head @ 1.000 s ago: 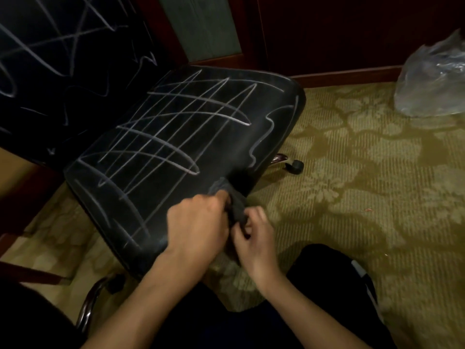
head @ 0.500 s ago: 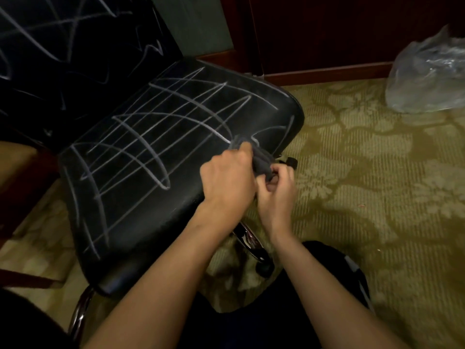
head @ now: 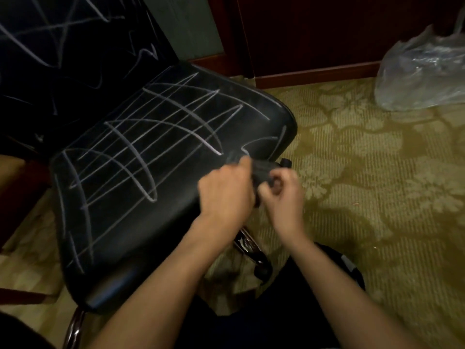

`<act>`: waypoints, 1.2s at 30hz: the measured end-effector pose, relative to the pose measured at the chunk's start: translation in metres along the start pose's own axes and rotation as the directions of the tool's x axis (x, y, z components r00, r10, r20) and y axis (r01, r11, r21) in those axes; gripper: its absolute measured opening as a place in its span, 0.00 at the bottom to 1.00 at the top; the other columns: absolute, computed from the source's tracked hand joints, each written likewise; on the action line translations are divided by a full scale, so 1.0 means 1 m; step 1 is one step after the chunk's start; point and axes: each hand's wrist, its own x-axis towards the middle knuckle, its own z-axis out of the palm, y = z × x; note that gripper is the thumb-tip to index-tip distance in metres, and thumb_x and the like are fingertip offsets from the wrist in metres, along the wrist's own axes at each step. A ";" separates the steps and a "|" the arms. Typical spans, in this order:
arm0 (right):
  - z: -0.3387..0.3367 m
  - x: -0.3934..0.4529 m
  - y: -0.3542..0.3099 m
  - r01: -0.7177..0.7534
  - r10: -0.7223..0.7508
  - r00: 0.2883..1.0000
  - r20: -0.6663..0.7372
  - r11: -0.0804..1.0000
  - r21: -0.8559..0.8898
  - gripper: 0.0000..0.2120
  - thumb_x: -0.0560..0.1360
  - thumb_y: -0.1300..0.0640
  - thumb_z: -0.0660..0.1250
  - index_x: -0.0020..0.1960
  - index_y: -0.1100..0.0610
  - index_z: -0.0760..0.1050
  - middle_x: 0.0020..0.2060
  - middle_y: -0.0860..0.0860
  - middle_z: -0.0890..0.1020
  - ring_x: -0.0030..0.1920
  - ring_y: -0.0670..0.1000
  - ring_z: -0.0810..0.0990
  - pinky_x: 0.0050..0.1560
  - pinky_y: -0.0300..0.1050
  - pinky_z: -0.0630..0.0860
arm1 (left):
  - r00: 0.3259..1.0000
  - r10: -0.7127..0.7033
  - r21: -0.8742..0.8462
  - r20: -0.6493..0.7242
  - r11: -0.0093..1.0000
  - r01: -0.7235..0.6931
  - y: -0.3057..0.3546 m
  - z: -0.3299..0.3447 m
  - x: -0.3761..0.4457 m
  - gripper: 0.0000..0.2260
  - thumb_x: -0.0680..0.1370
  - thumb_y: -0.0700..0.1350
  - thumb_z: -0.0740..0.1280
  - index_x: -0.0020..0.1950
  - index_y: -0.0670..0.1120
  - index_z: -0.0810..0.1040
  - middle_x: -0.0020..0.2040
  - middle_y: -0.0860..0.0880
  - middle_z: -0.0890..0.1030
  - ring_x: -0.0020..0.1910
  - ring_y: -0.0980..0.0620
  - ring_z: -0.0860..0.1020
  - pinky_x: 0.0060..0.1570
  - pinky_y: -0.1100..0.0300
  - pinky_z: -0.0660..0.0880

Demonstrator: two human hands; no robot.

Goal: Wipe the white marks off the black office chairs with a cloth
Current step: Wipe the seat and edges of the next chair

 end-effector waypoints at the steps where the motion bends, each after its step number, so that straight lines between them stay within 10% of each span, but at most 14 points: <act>1: -0.010 0.020 0.000 0.020 -0.023 0.999 -0.042 0.998 -0.059 0.10 0.73 0.67 0.70 0.50 0.55 0.74 0.49 0.53 0.75 0.40 0.39 0.75 0.41 0.26 0.71 | 0.999 0.029 -0.006 -0.019 1.000 -0.029 0.011 0.001 0.014 0.12 0.81 0.51 0.61 0.64 0.50 0.70 0.55 0.47 0.81 0.53 0.42 0.80 0.42 0.53 0.66; 7: 0.000 0.034 0.005 0.037 -0.049 0.992 -0.116 0.994 -0.106 0.07 0.73 0.63 0.69 0.51 0.59 0.76 0.49 0.54 0.75 0.44 0.53 0.77 0.46 0.46 0.77 | 0.992 0.074 0.011 -0.100 0.997 -0.073 0.012 -0.002 0.034 0.11 0.81 0.49 0.62 0.63 0.49 0.71 0.53 0.47 0.81 0.51 0.43 0.81 0.40 0.53 0.67; 18: -0.008 0.012 -0.006 0.134 -0.128 0.991 0.047 0.979 -0.154 0.11 0.71 0.65 0.72 0.48 0.54 0.75 0.47 0.50 0.74 0.41 0.46 0.74 0.41 0.32 0.69 | 0.988 0.131 0.051 -0.083 0.991 -0.127 -0.014 0.001 0.005 0.12 0.82 0.53 0.59 0.63 0.50 0.70 0.51 0.47 0.82 0.49 0.42 0.82 0.38 0.55 0.67; 27: -0.029 0.103 -0.016 0.120 -0.144 0.986 -0.088 0.965 -0.233 0.06 0.73 0.59 0.67 0.50 0.57 0.75 0.50 0.57 0.75 0.48 0.57 0.77 0.53 0.59 0.75 | 0.982 0.074 0.000 -0.172 0.997 -0.075 0.040 -0.015 0.089 0.10 0.82 0.45 0.61 0.63 0.47 0.73 0.57 0.44 0.82 0.55 0.42 0.82 0.41 0.53 0.65; 36: -0.025 0.060 -0.010 0.276 -0.206 0.955 0.212 0.879 -0.388 0.07 0.73 0.58 0.70 0.46 0.58 0.73 0.43 0.51 0.73 0.42 0.52 0.72 0.41 0.48 0.67 | 0.985 0.120 0.038 -0.121 0.992 -0.116 0.003 0.006 0.032 0.10 0.82 0.49 0.60 0.63 0.48 0.70 0.54 0.47 0.82 0.52 0.43 0.81 0.40 0.54 0.65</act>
